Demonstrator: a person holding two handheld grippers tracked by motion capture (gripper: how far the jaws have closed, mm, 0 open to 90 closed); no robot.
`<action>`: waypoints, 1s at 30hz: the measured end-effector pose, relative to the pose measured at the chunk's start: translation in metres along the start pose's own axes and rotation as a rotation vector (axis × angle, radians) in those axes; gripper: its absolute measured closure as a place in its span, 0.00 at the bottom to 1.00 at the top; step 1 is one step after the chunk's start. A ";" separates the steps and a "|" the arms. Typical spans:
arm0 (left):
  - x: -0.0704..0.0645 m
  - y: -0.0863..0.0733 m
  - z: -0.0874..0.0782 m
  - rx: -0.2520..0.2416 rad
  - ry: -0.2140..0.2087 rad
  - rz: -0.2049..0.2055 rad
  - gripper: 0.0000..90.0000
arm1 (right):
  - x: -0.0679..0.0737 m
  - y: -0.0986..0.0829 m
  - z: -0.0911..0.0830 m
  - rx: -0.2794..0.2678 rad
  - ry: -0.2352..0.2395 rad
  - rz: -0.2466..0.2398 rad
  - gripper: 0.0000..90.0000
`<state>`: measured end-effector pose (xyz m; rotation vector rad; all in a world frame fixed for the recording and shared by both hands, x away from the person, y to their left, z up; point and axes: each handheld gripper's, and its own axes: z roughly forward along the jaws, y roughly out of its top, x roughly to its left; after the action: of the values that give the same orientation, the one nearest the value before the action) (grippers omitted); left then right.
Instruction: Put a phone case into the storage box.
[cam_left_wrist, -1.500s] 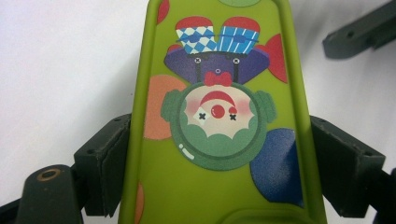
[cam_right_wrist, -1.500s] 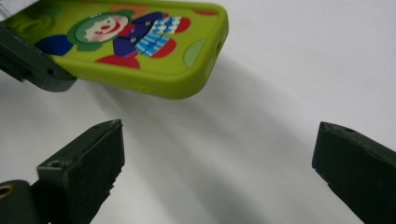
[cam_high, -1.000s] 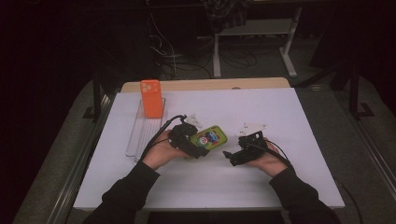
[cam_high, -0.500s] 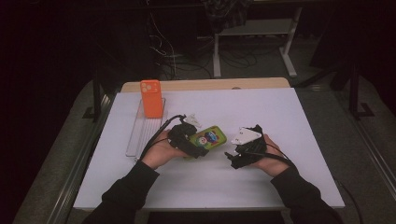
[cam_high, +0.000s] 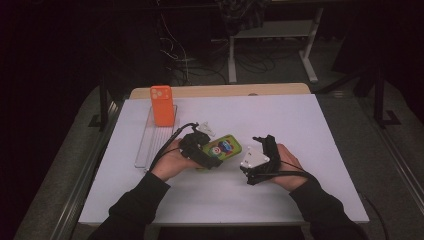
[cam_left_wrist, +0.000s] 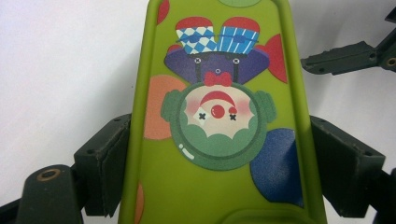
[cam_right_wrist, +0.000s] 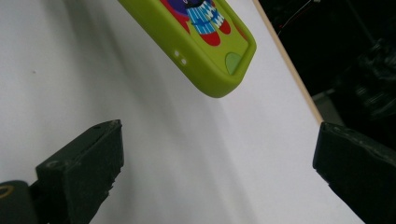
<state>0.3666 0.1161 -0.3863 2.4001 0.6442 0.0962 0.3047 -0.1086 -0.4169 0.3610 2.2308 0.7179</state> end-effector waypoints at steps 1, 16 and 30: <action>0.000 0.000 0.000 0.000 0.000 0.000 0.17 | 0.001 0.000 0.000 -0.002 -0.011 -0.019 0.01; 0.001 0.001 -0.001 0.037 0.007 0.022 0.17 | 0.018 0.006 0.001 -0.012 -0.134 -0.296 0.01; -0.003 0.003 0.000 0.044 0.006 0.040 0.17 | 0.033 0.014 0.000 -0.073 -0.251 -0.451 0.12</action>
<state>0.3652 0.1131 -0.3844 2.4568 0.6076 0.1076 0.2828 -0.0823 -0.4281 -0.0867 1.9433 0.4784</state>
